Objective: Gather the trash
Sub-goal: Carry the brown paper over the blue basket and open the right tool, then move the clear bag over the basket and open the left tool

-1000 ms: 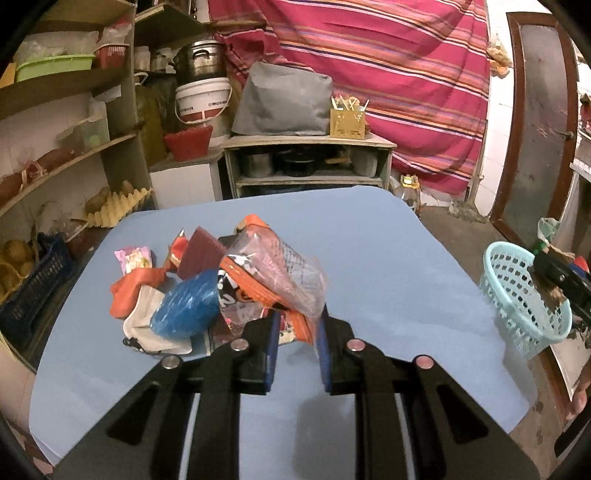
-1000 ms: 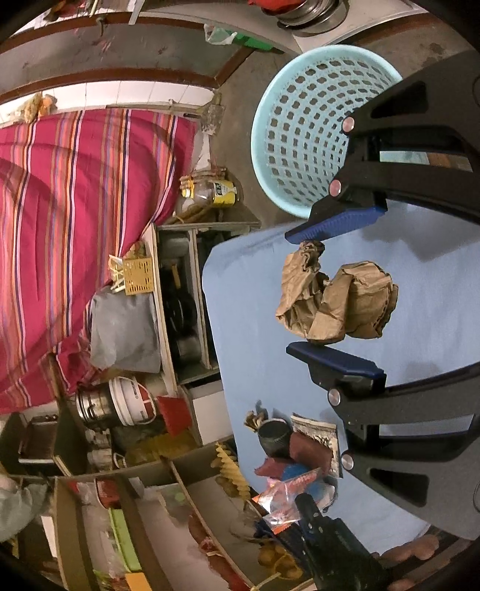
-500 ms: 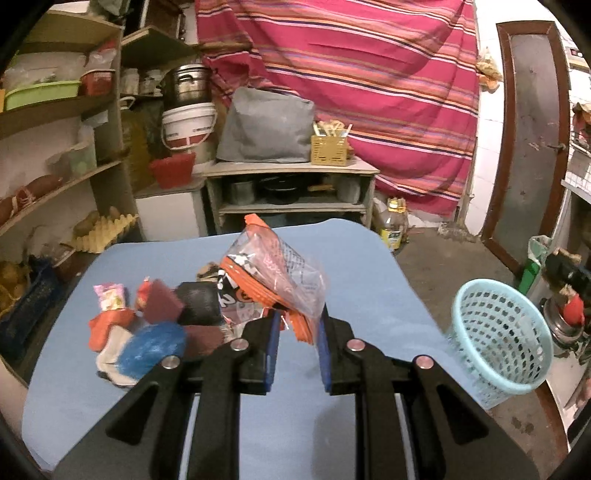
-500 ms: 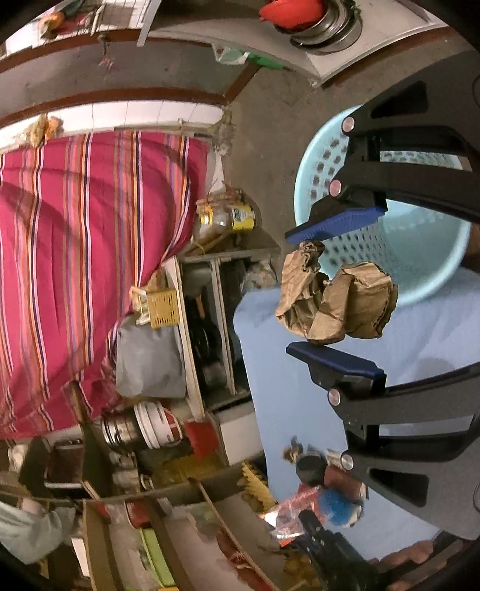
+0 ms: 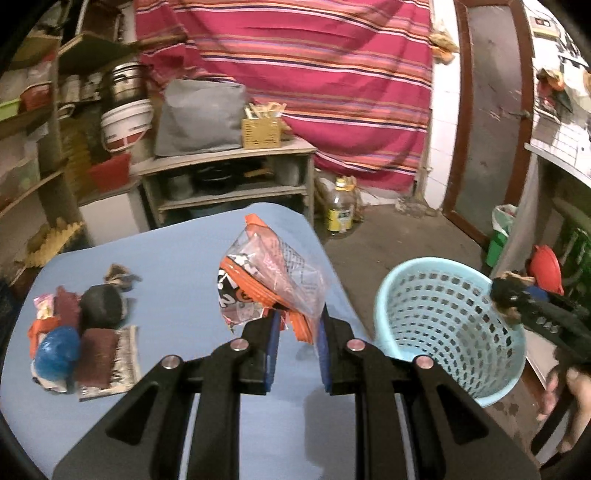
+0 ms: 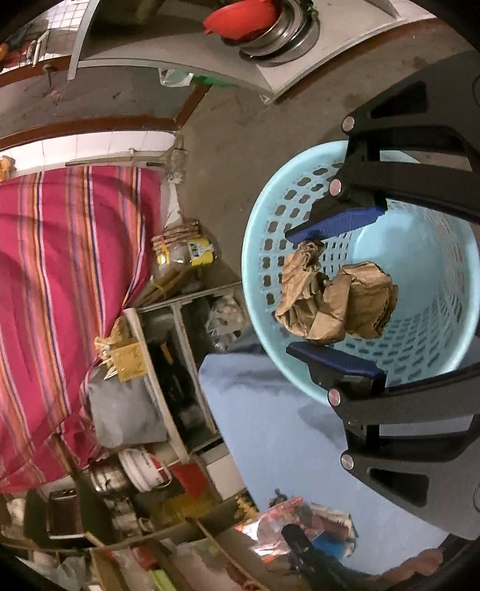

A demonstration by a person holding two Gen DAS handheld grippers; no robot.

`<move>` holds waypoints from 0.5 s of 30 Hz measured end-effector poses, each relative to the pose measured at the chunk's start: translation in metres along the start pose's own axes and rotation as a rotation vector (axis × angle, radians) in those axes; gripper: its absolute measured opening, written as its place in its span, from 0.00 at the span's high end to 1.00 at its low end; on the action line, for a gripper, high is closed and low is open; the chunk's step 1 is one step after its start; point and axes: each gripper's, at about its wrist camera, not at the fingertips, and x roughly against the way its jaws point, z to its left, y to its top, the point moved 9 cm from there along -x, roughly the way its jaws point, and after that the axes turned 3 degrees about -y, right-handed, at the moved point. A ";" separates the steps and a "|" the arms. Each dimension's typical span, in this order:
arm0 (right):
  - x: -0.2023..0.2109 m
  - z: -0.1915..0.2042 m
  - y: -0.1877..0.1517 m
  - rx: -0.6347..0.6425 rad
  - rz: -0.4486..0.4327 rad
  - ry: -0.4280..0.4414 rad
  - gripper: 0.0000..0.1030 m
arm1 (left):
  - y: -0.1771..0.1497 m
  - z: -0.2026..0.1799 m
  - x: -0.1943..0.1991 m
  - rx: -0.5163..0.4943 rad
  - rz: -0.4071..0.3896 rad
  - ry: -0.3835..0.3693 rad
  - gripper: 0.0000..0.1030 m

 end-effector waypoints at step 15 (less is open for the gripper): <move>-0.020 -0.029 -0.012 -0.054 0.061 -0.026 0.32 | 0.006 -0.052 -0.031 -0.011 0.036 -0.120 0.82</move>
